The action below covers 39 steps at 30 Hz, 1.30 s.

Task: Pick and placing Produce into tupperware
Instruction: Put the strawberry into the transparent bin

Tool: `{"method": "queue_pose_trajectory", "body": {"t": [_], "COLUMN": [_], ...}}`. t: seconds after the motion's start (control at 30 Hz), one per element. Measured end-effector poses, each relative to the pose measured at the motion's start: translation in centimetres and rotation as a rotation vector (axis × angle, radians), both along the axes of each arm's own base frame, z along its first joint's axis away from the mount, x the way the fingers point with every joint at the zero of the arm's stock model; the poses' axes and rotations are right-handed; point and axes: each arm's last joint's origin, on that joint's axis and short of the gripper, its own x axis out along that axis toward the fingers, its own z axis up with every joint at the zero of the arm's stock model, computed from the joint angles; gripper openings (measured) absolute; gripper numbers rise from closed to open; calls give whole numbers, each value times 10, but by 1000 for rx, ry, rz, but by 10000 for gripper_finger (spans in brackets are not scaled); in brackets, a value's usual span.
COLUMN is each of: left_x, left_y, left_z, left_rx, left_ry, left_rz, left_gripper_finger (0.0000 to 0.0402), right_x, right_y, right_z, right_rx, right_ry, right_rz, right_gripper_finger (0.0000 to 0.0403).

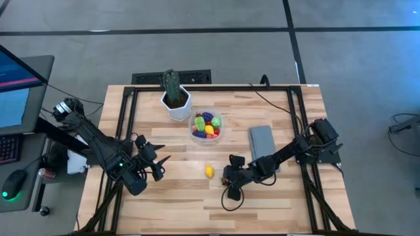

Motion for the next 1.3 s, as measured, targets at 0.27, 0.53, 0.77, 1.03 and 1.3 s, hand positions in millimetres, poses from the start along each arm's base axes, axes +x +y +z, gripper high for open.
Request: {"method": "queue_pose_trajectory", "body": {"t": [0.27, 0.53, 0.77, 1.03, 1.3], "left_x": [0, 0, 0, 0, 0], "left_y": [0, 0, 0, 0, 0], "left_z": [0, 0, 0, 0, 0], "left_rx": [0, -1, 0, 0, 0], "left_ry": [0, 1, 1, 1, 1], "left_rz": [0, 0, -1, -1, -1], "left_gripper_finger": [224, 224, 224, 224, 224], "right_x": [0, 0, 2, 4, 4], "right_y": [0, -1, -6, -16, -40], "right_z": [0, 0, 5, 25, 58], "right_rx": [13, 38, 58, 53, 19], "right_ry": [1, 9, 7, -47, -126], "right_rz": [-14, -20, -32, -40, -53], "right_gripper_finger": [184, 185, 178, 183, 179]}}
